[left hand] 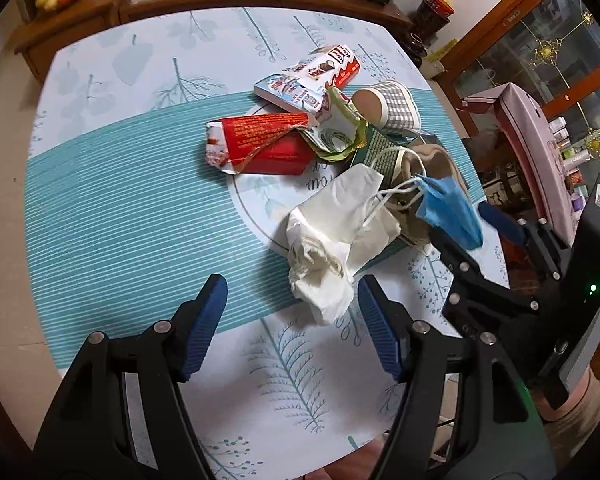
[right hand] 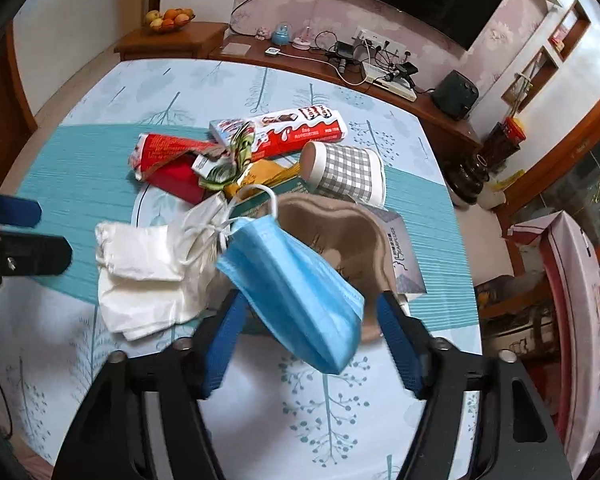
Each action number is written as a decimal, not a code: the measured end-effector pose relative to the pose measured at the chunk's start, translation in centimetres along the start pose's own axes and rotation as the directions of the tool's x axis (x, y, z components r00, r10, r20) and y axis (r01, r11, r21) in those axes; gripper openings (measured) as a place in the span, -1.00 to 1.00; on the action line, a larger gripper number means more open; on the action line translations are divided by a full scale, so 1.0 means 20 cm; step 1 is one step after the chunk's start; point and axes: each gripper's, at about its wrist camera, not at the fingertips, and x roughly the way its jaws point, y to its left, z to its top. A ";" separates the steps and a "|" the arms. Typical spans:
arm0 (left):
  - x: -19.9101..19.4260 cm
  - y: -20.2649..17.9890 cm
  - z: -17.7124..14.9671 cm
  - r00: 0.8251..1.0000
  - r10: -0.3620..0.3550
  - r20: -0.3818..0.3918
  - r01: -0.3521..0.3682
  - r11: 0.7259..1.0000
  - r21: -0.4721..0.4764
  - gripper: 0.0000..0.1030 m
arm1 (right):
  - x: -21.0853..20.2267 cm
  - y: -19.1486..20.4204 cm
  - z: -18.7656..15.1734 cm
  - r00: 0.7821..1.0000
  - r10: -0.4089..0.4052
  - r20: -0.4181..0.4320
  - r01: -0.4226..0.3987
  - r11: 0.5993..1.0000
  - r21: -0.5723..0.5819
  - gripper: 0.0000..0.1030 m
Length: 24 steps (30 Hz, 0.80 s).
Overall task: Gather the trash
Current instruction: 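Grasp the blue face mask with the right tool while the left tool grasps the white tissue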
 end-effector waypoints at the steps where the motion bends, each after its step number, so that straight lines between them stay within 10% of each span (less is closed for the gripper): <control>1: 0.01 0.00 0.01 1.000 -0.009 -0.003 0.008 1.000 -0.003 0.26 | 0.00 -0.01 0.00 1.000 0.019 -0.009 -0.018 1.000 0.017 -0.14; 8: 0.10 0.00 0.09 0.997 -0.055 -0.054 0.055 0.998 -0.013 0.26 | 0.01 -0.16 0.02 0.992 0.127 -0.022 -0.121 0.976 0.183 -0.83; 19: 0.30 0.01 0.14 0.987 -0.095 -0.126 0.087 0.994 -0.071 0.26 | -0.04 -0.27 -0.02 0.975 0.220 0.021 -0.215 0.923 0.319 -0.92; 24: 0.32 -0.01 0.14 0.992 -0.081 -0.099 0.074 0.995 -0.072 -0.66 | -0.07 -0.27 -0.03 0.970 0.239 0.040 -0.238 0.908 0.344 -0.93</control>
